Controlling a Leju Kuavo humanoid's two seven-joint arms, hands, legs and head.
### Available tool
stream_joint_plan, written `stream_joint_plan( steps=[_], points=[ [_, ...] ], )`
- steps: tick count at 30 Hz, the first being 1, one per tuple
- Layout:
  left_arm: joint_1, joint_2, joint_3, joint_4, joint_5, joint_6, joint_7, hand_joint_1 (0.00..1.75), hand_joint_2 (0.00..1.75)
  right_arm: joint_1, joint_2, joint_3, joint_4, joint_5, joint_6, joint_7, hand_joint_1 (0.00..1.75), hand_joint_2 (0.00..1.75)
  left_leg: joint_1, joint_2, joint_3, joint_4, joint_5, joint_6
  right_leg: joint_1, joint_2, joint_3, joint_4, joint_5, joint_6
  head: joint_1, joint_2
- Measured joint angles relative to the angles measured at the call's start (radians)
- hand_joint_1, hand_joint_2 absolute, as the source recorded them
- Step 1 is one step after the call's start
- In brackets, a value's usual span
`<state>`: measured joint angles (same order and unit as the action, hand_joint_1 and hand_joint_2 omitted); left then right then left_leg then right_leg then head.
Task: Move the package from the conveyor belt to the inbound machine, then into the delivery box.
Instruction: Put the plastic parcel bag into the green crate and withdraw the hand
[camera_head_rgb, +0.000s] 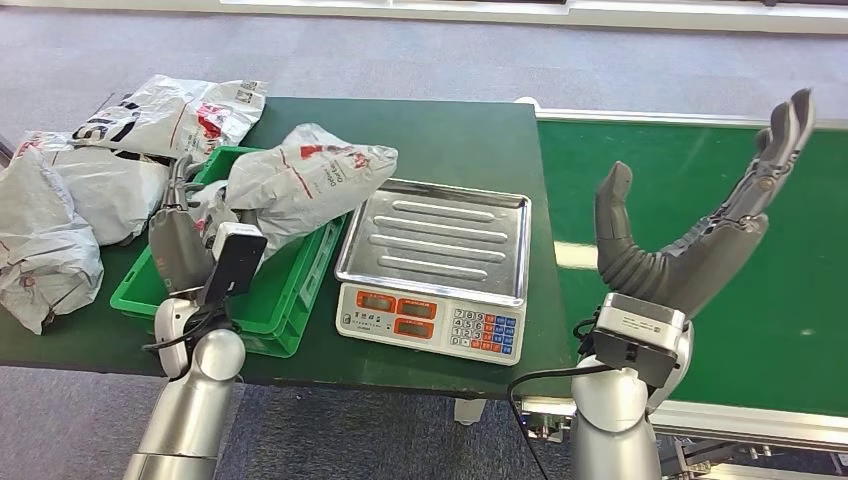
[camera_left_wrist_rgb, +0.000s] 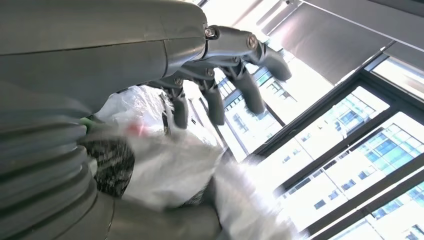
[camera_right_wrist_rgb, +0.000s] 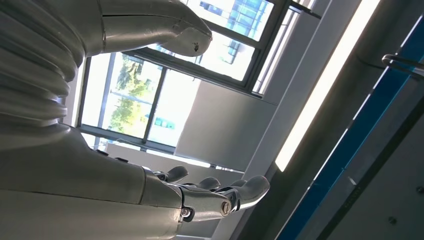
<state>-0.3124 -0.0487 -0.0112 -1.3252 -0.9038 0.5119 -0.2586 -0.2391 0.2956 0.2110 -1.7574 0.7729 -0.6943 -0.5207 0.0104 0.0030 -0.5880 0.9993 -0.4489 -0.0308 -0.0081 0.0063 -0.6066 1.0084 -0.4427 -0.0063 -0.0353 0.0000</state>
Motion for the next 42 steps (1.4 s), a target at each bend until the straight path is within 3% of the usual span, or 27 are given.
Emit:
stream_joint_plan(
  steps=[25,29,34,36,38,40,42],
  points=[
    [0.004,-0.011,0.013,-0.016,0.002,0.0,-0.003,0.0,1.75,0.001,0.0,0.0,0.002,0.0,0.0,0.0,0.0,1.75,0.0,0.0,0.0,0.0,0.0,0.0,0.0,0.0,0.0,0.0,0.0,0.0,0.0,0.0],
    [0.005,-0.011,0.013,-0.016,0.009,-0.003,-0.007,0.0,0.0,0.001,0.0,0.0,0.002,0.0,0.0,0.0,0.0,1.75,0.0,0.0,0.0,0.0,0.0,0.0,0.0,0.0,0.0,0.0,0.0,0.0,0.0,0.0],
    [0.013,-0.018,0.026,-0.055,0.245,-0.115,-0.15,0.0,0.0,0.0,0.0,0.0,0.002,0.016,0.0,0.032,0.0,1.75,0.0,0.0,0.0,0.0,0.0,0.0,0.0,0.0,0.0,0.0,0.0,0.0,0.0,0.0],
    [0.016,-0.021,0.029,-0.075,0.285,-0.131,-0.169,0.0,0.0,0.0,0.0,0.0,0.002,0.022,0.0,0.041,0.0,1.75,0.0,0.0,0.0,0.0,0.0,0.0,0.0,0.0,0.0,0.0,0.0,0.0,0.0,0.0],
    [0.025,-0.03,0.035,-0.106,0.381,-0.149,-0.221,0.0,0.87,-0.001,0.0,0.001,0.004,0.011,0.0,0.036,0.0,1.75,0.0,0.0,-0.001,0.0,0.0,0.0,0.0,0.0,0.0,0.0,0.0,0.0,0.0,0.0],
    [0.046,-0.043,0.044,-0.165,0.58,-0.202,-0.301,0.0,1.75,-0.002,-0.001,0.009,0.011,-0.048,0.0,0.025,0.0,1.75,0.0,0.0,-0.001,0.0,0.0,0.0,0.0,0.0,0.0,0.0,0.0,0.0,0.0,0.0],
    [0.079,-0.054,0.052,-0.249,0.802,-0.3,-0.355,0.0,1.75,0.001,-0.006,0.033,0.019,-0.174,0.011,0.011,0.0,1.75,0.0,0.001,-0.001,0.0,-0.001,0.0,0.0,0.0,0.0,0.0,0.0,0.0,0.0,0.0]
  ],
)
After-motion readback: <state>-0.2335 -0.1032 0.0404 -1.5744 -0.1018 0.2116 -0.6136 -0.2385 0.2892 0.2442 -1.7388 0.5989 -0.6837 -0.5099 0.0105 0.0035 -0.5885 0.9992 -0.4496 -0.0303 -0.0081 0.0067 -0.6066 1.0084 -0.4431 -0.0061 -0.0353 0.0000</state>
